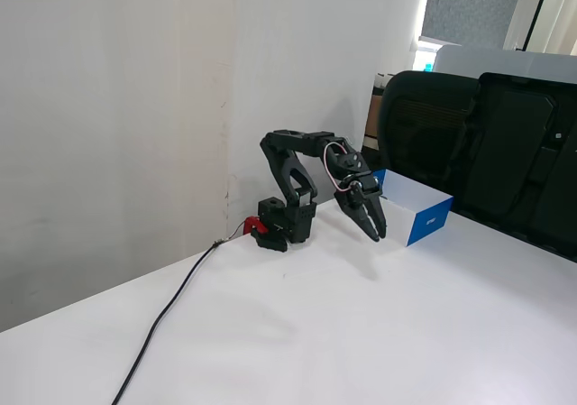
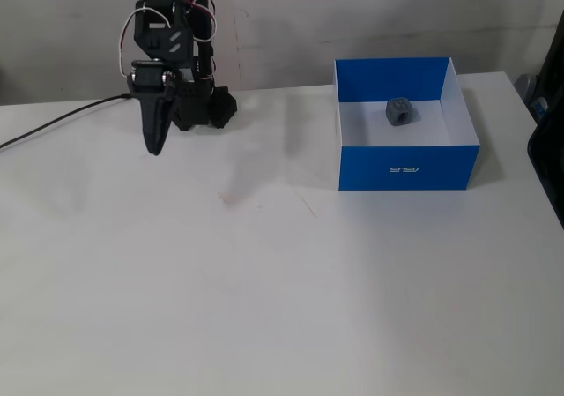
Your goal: Grasp the gray block and put it in the box.
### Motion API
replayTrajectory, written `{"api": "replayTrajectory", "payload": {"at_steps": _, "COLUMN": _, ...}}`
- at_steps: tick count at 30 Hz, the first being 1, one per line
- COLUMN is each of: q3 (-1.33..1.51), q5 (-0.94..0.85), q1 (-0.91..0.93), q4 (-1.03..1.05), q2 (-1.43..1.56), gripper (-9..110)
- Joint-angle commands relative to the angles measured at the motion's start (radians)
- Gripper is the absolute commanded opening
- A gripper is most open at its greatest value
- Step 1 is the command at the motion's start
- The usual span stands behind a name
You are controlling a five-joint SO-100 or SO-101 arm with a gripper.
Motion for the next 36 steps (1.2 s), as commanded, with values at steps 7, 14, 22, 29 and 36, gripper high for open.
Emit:
{"api": "replayTrajectory", "payload": {"at_steps": 7, "q3": 0.273, "q5": -0.003, "q1": -0.015, "q4": -0.163, "q2": 0.344, "gripper": 4}}
{"api": "replayTrajectory", "payload": {"at_steps": 14, "q3": 0.459, "q5": -0.009, "q1": -0.017, "q4": -0.181, "q2": 0.569, "gripper": 4}}
{"api": "replayTrajectory", "payload": {"at_steps": 22, "q3": 0.606, "q5": -0.003, "q1": -0.009, "q4": -0.150, "q2": 0.773, "gripper": 4}}
{"api": "replayTrajectory", "payload": {"at_steps": 29, "q3": 0.683, "q5": 0.003, "q1": -0.009, "q4": -0.109, "q2": 0.827, "gripper": 4}}
{"api": "replayTrajectory", "payload": {"at_steps": 36, "q3": 0.781, "q5": 0.005, "q1": -0.009, "q4": -0.074, "q2": 0.828, "gripper": 4}}
